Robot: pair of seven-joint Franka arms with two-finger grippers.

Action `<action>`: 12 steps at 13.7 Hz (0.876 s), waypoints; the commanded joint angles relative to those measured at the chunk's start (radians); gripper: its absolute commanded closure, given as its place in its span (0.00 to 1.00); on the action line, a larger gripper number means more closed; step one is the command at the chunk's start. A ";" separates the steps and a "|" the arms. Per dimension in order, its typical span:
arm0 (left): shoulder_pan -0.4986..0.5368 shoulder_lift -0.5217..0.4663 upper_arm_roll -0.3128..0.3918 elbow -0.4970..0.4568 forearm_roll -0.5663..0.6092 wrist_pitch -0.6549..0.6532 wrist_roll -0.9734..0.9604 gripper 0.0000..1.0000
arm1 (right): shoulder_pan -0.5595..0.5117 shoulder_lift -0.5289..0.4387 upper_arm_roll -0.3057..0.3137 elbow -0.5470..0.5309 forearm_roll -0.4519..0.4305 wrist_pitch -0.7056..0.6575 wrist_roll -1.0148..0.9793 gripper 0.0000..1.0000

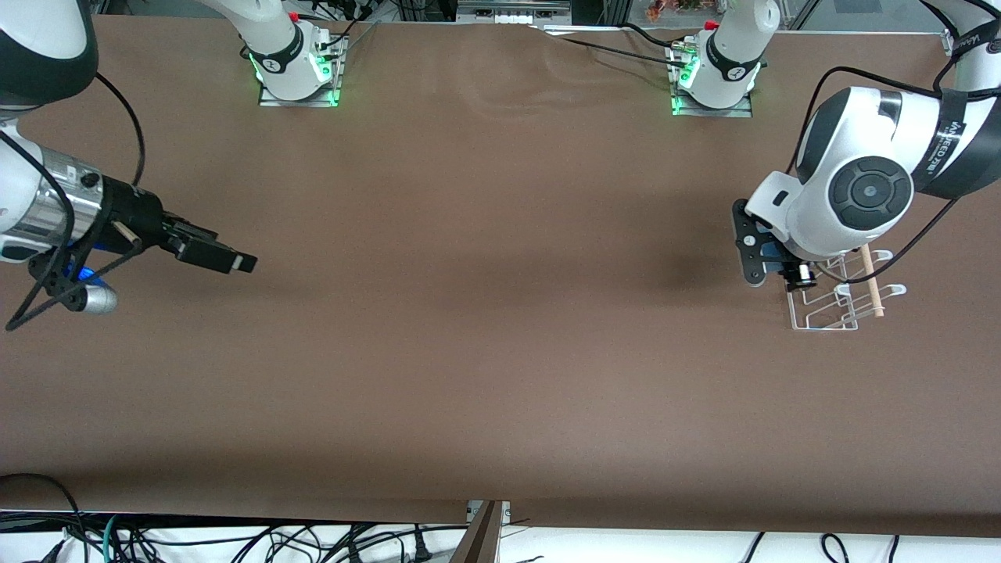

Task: Transfer cup to left arm and place on rack
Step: 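Move the held cup with the left gripper onto the wire rack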

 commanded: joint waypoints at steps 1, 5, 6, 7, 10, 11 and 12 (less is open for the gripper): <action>-0.012 0.010 -0.012 0.004 0.227 -0.108 -0.094 1.00 | -0.047 -0.214 0.137 -0.283 -0.176 0.101 -0.111 0.01; -0.090 0.135 -0.016 0.007 0.520 -0.367 -0.229 1.00 | -0.232 -0.325 0.400 -0.426 -0.380 0.153 -0.163 0.01; -0.096 0.177 -0.018 0.006 0.593 -0.413 -0.288 1.00 | -0.255 -0.351 0.425 -0.452 -0.417 0.153 -0.200 0.01; -0.099 0.214 -0.018 -0.001 0.650 -0.430 -0.350 1.00 | -0.280 -0.377 0.451 -0.477 -0.450 0.153 -0.251 0.01; -0.092 0.304 -0.015 -0.020 0.812 -0.431 -0.518 1.00 | -0.341 -0.403 0.457 -0.492 -0.467 0.143 -0.378 0.01; -0.090 0.314 -0.015 -0.045 0.860 -0.429 -0.578 1.00 | -0.349 -0.403 0.457 -0.492 -0.467 0.143 -0.390 0.01; -0.088 0.323 -0.015 -0.075 0.903 -0.425 -0.630 1.00 | -0.351 -0.402 0.457 -0.492 -0.470 0.143 -0.391 0.01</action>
